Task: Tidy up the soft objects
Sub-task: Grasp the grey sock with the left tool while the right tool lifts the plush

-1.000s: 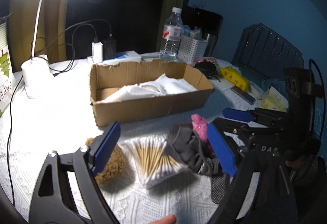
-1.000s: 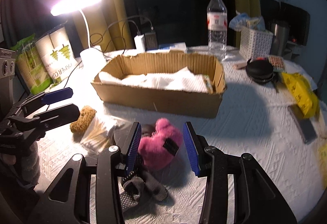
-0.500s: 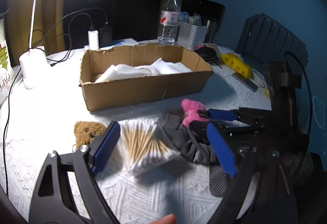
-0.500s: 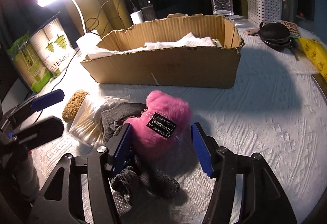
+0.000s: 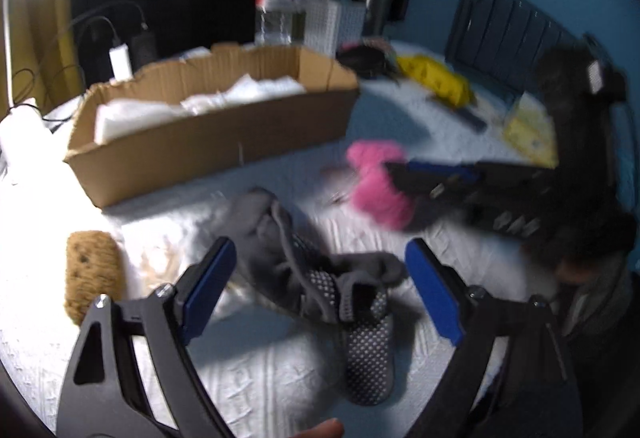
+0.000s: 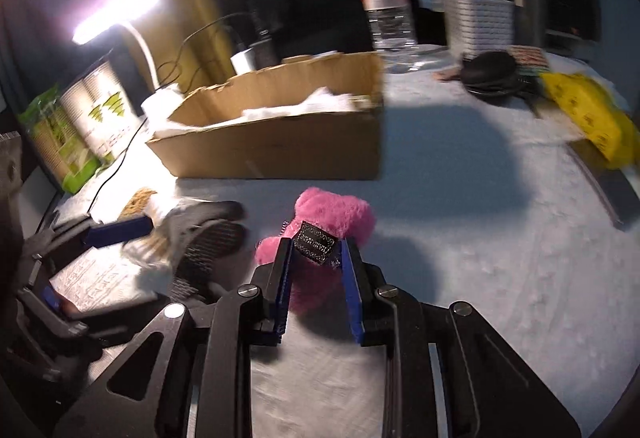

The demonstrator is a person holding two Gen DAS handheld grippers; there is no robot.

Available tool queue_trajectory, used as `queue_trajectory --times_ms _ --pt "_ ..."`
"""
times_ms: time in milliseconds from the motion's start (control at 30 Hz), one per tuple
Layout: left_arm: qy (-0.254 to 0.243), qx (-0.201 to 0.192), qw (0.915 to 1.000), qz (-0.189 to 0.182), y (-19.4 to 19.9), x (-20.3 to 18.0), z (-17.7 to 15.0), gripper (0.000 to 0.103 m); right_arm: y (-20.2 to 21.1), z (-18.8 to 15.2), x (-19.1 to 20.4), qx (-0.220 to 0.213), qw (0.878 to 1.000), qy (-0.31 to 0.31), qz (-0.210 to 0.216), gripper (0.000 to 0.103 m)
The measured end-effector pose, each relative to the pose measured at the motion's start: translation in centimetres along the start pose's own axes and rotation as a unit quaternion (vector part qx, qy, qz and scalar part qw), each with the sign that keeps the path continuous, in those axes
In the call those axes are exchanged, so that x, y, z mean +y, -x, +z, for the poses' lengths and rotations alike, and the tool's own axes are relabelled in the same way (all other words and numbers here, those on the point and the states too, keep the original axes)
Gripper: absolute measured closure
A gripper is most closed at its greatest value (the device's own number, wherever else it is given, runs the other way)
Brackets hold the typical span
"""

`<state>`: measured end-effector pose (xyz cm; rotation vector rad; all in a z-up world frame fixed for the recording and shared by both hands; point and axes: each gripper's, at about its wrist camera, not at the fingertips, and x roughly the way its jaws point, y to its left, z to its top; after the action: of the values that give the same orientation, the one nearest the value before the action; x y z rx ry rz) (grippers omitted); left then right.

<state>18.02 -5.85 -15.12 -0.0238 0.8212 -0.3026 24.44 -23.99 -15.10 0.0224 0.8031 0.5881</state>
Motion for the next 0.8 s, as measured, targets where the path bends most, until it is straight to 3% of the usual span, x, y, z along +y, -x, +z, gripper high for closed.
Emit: queue_trajectory --times_ms 267,400,467,500,800 --pt "-0.012 0.028 0.9993 0.024 -2.6 -0.9 0.2 0.016 2.0 -1.1 -3.4 -0.010 0.999 -0.030 -0.019 0.077" --pt "-0.016 0.031 0.9992 0.018 -3.0 -0.8 0.3 0.017 2.2 -1.2 -4.0 -0.011 0.999 -0.038 -0.023 0.074" --pt "-0.017 0.029 0.9992 0.020 -3.0 -0.7 0.3 0.027 1.8 -1.1 -4.0 -0.008 0.999 -0.039 -0.025 0.054" --pt "-0.018 0.028 0.9992 0.024 -2.9 -0.6 0.3 0.033 1.5 -1.1 -3.9 -0.005 0.999 -0.040 -0.025 0.050" --pt "-0.014 0.011 0.9997 0.017 -1.1 -0.1 -0.5 0.060 -0.6 -0.9 -1.9 0.031 0.999 -0.013 -0.016 0.048"
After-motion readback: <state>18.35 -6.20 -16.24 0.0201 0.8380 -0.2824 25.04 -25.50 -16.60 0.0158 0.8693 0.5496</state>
